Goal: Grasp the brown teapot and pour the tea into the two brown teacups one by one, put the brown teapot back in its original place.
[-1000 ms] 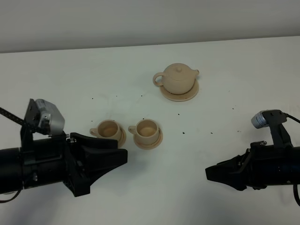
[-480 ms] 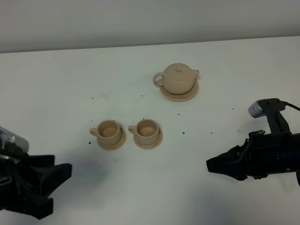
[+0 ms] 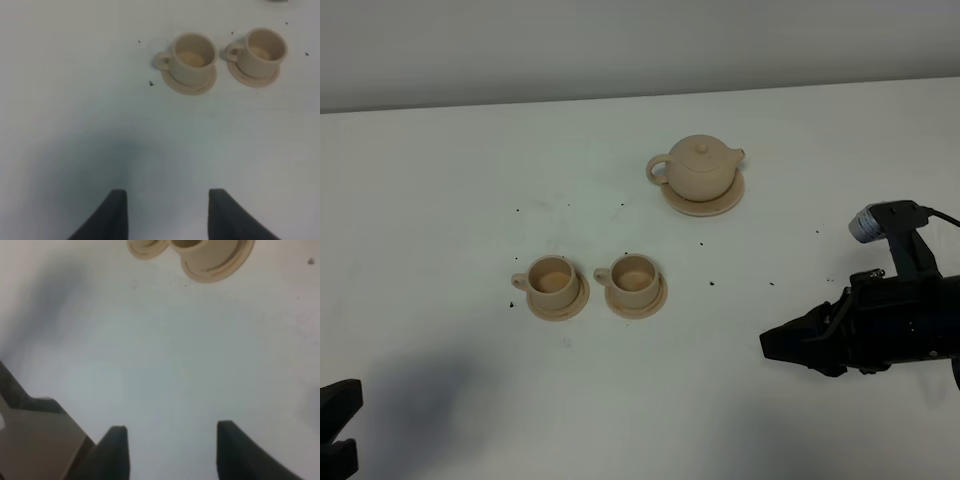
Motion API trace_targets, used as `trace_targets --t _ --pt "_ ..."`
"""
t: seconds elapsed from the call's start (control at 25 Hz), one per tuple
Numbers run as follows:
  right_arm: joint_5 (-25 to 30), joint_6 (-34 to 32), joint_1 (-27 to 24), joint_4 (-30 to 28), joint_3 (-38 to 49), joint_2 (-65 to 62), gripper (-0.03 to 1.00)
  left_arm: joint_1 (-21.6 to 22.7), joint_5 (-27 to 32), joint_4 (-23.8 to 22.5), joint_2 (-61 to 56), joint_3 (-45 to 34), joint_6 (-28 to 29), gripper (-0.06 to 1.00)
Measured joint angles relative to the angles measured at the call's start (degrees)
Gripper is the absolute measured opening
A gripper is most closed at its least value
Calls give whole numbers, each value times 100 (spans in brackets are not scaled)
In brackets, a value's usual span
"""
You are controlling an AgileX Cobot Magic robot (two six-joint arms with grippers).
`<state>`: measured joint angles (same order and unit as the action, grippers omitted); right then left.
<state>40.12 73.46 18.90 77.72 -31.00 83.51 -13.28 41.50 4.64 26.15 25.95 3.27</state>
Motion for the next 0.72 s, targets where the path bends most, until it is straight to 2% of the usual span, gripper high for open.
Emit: trace_targets --t 0.28,0.6,0.72 --pt "0 -5 0 -17 -4 0 43 0 292 -247 -585 104 22 42" --pt "0 -5 0 -36 -4 0 43 0 1602 -283 -748 363 28 42" --pt "0 -5 0 -36 -4 0 43 0 1726 -283 -748 310 28 42"
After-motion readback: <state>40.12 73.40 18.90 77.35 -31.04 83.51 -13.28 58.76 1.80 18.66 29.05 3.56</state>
